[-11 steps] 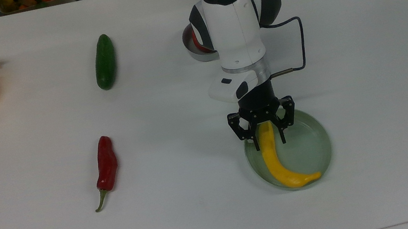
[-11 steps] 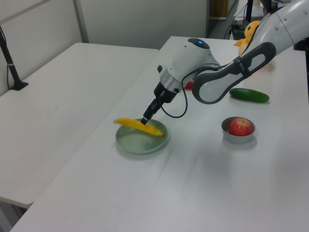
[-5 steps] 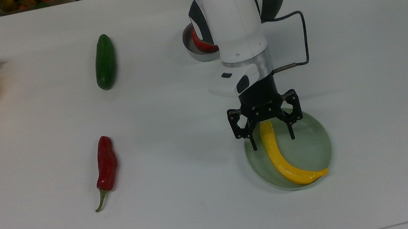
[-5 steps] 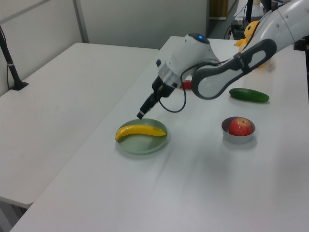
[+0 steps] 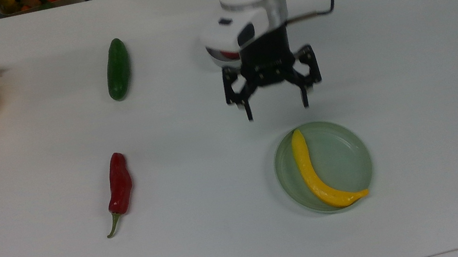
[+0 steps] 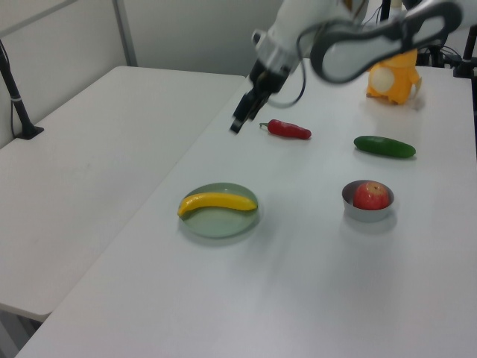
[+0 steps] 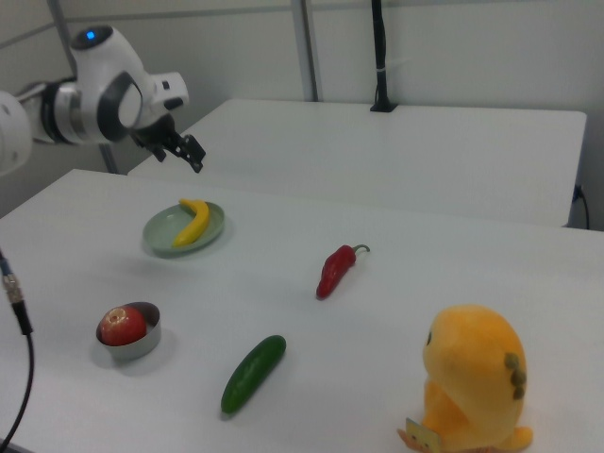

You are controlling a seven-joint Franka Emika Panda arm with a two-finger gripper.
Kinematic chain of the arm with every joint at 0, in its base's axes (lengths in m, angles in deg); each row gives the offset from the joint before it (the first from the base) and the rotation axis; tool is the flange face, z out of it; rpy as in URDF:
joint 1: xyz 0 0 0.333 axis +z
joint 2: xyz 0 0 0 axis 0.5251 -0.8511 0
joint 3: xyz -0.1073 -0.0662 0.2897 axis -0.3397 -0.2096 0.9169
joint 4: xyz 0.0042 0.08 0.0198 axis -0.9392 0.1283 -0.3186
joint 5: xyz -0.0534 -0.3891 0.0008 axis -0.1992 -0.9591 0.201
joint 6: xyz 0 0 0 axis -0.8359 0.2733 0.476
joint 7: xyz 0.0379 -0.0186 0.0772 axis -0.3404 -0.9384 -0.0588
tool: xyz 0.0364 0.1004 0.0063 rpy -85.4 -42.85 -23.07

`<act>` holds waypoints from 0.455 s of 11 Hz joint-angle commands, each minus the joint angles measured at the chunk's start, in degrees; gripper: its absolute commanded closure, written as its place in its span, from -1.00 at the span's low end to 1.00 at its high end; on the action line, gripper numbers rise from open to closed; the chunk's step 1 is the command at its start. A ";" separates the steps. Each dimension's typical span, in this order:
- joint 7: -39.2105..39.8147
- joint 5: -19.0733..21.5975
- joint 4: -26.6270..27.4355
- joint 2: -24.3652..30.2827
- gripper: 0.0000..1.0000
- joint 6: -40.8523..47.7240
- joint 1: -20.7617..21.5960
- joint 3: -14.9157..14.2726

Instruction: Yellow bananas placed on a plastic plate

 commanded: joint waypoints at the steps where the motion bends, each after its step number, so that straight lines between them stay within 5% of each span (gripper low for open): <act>1: -0.29 -0.06 4.14 13.42 -1.00 18.98 -1.12 -1.92; 5: 0.06 1.52 4.05 22.76 -1.00 40.72 -0.69 -7.89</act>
